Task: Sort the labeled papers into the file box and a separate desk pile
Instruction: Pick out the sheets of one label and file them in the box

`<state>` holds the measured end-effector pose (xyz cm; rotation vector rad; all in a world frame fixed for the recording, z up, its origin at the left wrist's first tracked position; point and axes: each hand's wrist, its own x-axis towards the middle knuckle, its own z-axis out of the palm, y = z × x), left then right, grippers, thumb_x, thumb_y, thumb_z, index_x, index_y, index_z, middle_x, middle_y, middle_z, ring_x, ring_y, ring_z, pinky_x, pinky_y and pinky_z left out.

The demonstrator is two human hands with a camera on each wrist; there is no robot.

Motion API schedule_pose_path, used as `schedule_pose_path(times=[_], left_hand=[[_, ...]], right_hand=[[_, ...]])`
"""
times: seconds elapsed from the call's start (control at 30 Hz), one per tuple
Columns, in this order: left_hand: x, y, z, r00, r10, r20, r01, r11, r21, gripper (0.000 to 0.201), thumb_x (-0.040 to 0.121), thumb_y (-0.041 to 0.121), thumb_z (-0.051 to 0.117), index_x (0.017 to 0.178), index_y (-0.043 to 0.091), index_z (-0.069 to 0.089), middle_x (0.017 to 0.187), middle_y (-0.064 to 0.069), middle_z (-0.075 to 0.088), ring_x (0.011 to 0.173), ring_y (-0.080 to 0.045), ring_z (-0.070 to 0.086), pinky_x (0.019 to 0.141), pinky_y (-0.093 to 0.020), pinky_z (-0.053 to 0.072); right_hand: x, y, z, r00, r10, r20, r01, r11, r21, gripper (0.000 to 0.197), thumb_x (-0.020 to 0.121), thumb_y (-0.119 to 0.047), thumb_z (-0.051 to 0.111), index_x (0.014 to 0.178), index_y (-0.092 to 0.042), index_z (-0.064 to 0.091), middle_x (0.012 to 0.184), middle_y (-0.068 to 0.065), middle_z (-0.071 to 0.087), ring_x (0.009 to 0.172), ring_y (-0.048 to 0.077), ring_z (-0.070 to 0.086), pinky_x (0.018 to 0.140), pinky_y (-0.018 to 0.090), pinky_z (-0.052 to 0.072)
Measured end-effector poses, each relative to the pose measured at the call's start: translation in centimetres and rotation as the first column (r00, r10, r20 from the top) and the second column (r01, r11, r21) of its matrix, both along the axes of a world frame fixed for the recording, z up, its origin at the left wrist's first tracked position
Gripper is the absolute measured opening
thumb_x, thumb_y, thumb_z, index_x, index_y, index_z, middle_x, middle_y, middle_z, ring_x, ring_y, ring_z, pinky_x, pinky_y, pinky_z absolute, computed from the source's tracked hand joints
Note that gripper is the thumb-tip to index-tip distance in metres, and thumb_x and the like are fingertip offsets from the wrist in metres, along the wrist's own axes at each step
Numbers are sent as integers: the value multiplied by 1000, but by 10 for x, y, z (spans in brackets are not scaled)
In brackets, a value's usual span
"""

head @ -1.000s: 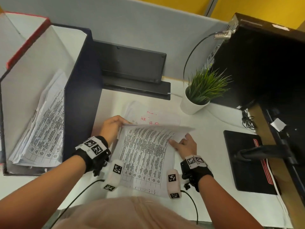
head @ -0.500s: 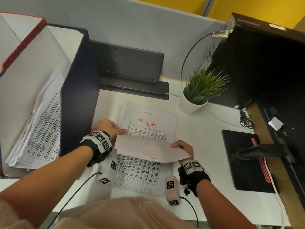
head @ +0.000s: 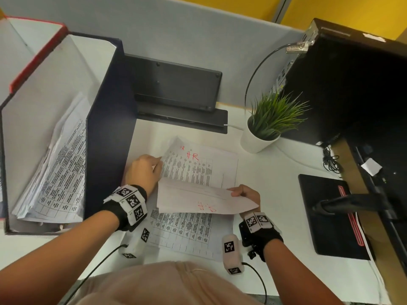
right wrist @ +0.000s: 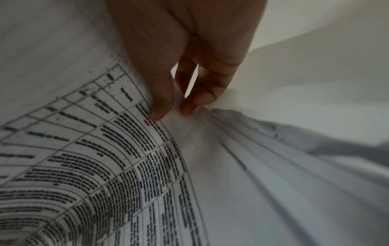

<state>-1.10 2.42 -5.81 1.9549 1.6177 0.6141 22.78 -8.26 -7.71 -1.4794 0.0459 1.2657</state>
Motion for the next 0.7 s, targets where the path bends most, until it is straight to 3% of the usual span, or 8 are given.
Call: schedule_pose_path(times=[0.1, 0.2, 0.3, 0.4, 0.47, 0.53, 0.6, 0.7], left_hand=[[1, -5, 2, 956, -7, 294, -7, 999, 46, 20, 90, 5, 54, 103, 7, 69, 96, -6, 67, 77, -18, 62, 70, -22, 51], [5, -6, 4, 865, 83, 495, -30, 993, -114, 21, 89, -3, 49, 83, 11, 64, 83, -1, 64, 68, -16, 56, 60, -20, 46], [10, -7, 9, 779, 206, 592, -53, 963, -265, 30, 88, -6, 45, 70, 14, 57, 75, -1, 61, 68, -13, 54, 60, -22, 43], [16, -5, 15, 721, 273, 637, 11, 914, -405, 32, 87, -10, 41, 67, 11, 56, 86, -8, 67, 65, -10, 58, 54, -18, 44], [18, -4, 20, 689, 287, 666, 98, 873, -477, 34, 84, -12, 37, 64, 10, 53, 86, -10, 69, 61, -11, 60, 47, -16, 44], [18, -3, 24, 694, 272, 667, 137, 859, -493, 32, 81, -10, 35, 61, 9, 51, 83, -12, 69, 66, -15, 62, 51, -19, 46], [18, -1, 22, 697, 306, 649, 90, 860, -503, 28, 79, -8, 36, 63, 7, 53, 81, -13, 67, 69, -19, 61, 57, -25, 46], [15, 9, 9, 811, 356, 464, -100, 866, -490, 20, 85, -1, 43, 79, 9, 59, 83, -11, 63, 72, -23, 55, 65, -32, 49]], right_hand=[[0, -3, 5, 1000, -12, -13, 12, 1000, 1, 21, 64, 14, 36, 50, 7, 49, 50, 18, 58, 49, 32, 55, 38, 20, 47], [3, -4, -3, 990, -56, 130, 44, 994, 95, 47, 76, 21, 30, 38, -1, 46, 38, 8, 52, 34, 16, 53, 38, 15, 42], [1, -8, -5, 806, 163, 569, -193, 981, -8, 27, 72, 15, 66, 74, -7, 51, 62, -2, 58, 54, 0, 55, 55, 20, 46], [7, -12, -9, 747, 251, 615, -292, 956, -35, 53, 63, -1, 82, 109, -5, 56, 97, 2, 65, 86, 14, 62, 69, 18, 50], [7, -13, -6, 740, 277, 613, -296, 952, -72, 38, 66, -2, 81, 100, -2, 64, 91, 3, 67, 80, 14, 62, 59, 9, 46], [7, -13, -5, 787, 266, 556, -264, 961, -87, 12, 72, 0, 75, 72, -8, 68, 69, -2, 65, 63, 9, 57, 51, 9, 43], [9, -14, -7, 908, 155, 389, -163, 987, -11, 44, 76, 13, 56, 40, -12, 59, 45, -3, 53, 49, 13, 50, 41, 12, 41], [11, -14, -7, 991, 41, 131, -37, 999, -28, 46, 69, 15, 45, 29, -8, 49, 38, 3, 47, 37, 20, 50, 39, 16, 43]])
